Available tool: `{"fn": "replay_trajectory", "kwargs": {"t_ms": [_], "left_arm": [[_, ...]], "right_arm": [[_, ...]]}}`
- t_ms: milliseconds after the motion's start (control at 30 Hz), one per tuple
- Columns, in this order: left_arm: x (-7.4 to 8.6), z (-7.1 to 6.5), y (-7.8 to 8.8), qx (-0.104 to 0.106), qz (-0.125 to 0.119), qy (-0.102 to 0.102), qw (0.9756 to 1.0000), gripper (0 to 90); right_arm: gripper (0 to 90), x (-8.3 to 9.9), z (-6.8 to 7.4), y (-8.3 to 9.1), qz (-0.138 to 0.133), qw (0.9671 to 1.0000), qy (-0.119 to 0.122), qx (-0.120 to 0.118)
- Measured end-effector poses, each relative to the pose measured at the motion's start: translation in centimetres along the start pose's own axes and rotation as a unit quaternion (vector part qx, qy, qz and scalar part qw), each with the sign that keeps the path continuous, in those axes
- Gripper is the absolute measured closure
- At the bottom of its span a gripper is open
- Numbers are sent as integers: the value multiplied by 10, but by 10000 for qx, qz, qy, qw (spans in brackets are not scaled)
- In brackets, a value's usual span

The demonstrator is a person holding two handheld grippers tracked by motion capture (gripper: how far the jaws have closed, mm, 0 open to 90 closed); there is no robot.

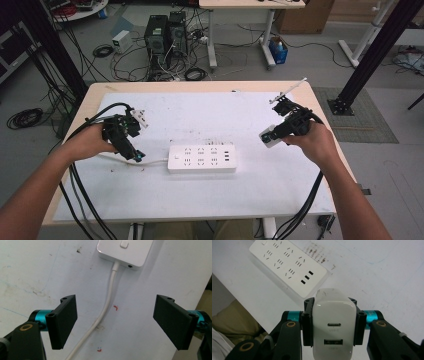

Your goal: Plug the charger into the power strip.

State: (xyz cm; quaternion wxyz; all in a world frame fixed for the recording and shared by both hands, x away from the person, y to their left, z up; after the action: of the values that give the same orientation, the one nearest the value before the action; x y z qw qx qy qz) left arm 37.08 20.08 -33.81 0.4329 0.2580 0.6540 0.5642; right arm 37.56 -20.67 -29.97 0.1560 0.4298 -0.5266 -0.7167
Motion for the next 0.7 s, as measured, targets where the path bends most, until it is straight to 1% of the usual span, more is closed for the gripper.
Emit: {"fn": "replay_trajectory", "kwargs": {"t_ms": [100,167,200,300,333,367,400,433,467,533,567,633,667,700], "left_arm": [[2,1,-1,53,55,24,10000,196],[4,1,-3,129,144,34,9998,196],[5,2,-4,121,182,43,9998,196],[7,4,-7,97,188,75,9997,196],[7,5,-7,97,212,44,9997,196],[7,4,-9,104,155,107,9998,196],[8,5,-9,72,175,108,9998,196],[8,5,-10,34,217,51,9997,196],[8,6,-11,31,242,41,9997,196],[8,7,-12,13,238,10,9997,196],[8,6,-13,20,173,72,9998,196],[8,7,-14,11,172,-14,9999,196],[8,7,-14,11,172,-14,9999,196],[8,7,-14,11,172,-14,9999,196]], "right_arm": [[621,-9,1,-5,132,9997,229,3],[621,-15,2,-8,194,9993,316,-31],[621,-18,1,-10,232,9990,393,-37],[621,-28,3,-16,381,9974,603,-81],[622,-32,4,-18,441,9965,704,-78],[621,-36,5,-21,456,9960,769,-81],[621,-40,7,-24,470,9951,861,-126],[621,-44,9,-27,497,9944,910,-188],[622,-48,10,-30,534,9933,1005,-206],[622,-55,12,-38,579,9919,1088,-296],[621,-58,13,-42,652,9906,1154,-324],[622,-64,15,-51,748,9878,1323,-345],[622,-64,15,-51,748,9878,1323,-345],[621,-66,17,-55,812,9866,1366,-359]]}}
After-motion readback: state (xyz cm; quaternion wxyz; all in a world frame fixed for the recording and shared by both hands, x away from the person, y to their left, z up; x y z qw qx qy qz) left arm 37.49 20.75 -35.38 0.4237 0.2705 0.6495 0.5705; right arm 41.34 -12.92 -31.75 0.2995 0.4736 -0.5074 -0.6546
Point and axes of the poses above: each handheld gripper's, and its own axes: y roughly backward along the jaws, x roughly out of its underside, z roughly to its left, the point moved 4 cm from there along -y, roughly forward along the jaws, and after that the axes turned 9 degrees about y, right-handed, at the moved point
